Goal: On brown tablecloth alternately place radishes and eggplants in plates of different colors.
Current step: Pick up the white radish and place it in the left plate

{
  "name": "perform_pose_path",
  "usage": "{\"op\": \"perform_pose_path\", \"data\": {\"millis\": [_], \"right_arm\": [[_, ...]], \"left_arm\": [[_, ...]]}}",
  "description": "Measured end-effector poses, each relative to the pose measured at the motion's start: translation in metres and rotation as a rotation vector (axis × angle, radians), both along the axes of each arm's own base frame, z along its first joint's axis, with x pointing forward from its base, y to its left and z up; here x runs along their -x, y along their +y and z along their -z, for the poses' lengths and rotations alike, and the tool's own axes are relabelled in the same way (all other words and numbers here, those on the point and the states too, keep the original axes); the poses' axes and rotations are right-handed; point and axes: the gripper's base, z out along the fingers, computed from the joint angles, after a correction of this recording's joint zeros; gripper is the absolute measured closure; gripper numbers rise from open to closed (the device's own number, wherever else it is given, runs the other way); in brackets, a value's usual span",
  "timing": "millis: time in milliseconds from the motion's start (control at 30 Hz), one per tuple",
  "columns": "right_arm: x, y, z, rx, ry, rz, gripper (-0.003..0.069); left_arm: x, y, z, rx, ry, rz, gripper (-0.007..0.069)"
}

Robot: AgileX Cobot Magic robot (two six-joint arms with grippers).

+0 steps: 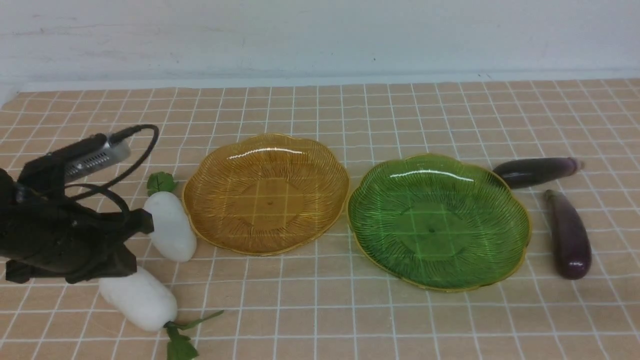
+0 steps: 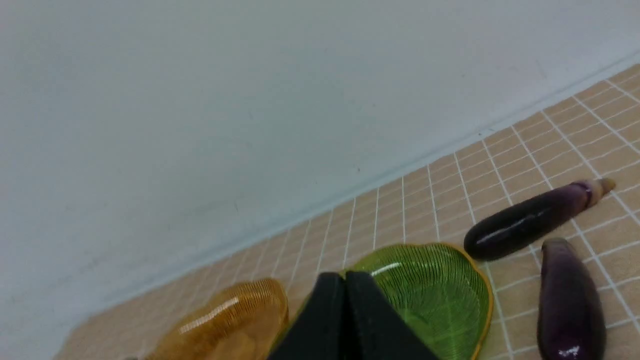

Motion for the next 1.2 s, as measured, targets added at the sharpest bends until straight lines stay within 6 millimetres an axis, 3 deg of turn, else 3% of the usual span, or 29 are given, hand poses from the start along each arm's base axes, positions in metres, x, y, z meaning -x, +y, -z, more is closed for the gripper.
{"op": "perform_pose_path", "data": {"millis": [67,133,300,333,367,400,467,600,933,1033,1100,1200], "right_arm": [[-0.008,0.005,-0.028,0.102,0.099,-0.059,0.0674],[-0.020,0.009,-0.043,0.175,0.200,-0.115,0.0674],[-0.045,0.017,-0.060,0.341,0.384,-0.270,0.0674],[-0.051,0.019,-0.058,0.360,0.412,-0.306,0.0674],[-0.052,0.019,-0.058,0.357,0.415,-0.308,0.0674],[-0.053,0.020,-0.056,0.362,0.421,-0.328,0.0674],[-0.053,0.021,-0.055,0.354,0.421,-0.340,0.0674],[-0.054,0.022,-0.051,0.353,0.428,-0.348,0.0674],[-0.054,0.022,-0.052,0.380,0.405,-0.351,0.0674],[-0.054,0.022,-0.052,0.387,0.403,-0.353,0.0674],[-0.054,0.022,-0.052,0.388,0.400,-0.354,0.0674],[-0.054,0.022,-0.052,0.390,0.399,-0.355,0.0674]], "left_arm": [[-0.006,0.003,-0.005,-0.003,-0.040,-0.028,0.0616],[-0.008,0.004,-0.006,-0.007,-0.062,-0.042,0.0591],[-0.012,0.006,-0.001,-0.021,-0.057,-0.044,0.0482],[-0.014,0.008,0.005,-0.042,-0.035,-0.037,0.0362],[-0.015,0.008,0.007,-0.044,-0.030,-0.037,0.0351],[-0.017,0.009,0.013,-0.058,-0.004,-0.035,0.0247],[-0.020,0.010,0.022,-0.052,0.036,-0.061,0.0122],[-0.027,0.010,0.043,-0.008,0.120,-0.149,-0.0041],[-0.036,0.012,0.072,-0.006,0.214,-0.202,-0.0051],[-0.036,0.014,0.074,-0.038,0.219,-0.182,0.0039],[-0.036,0.016,0.073,-0.068,0.223,-0.158,0.0164],[-0.038,0.018,0.064,-0.092,0.257,-0.120,0.0229]]}}
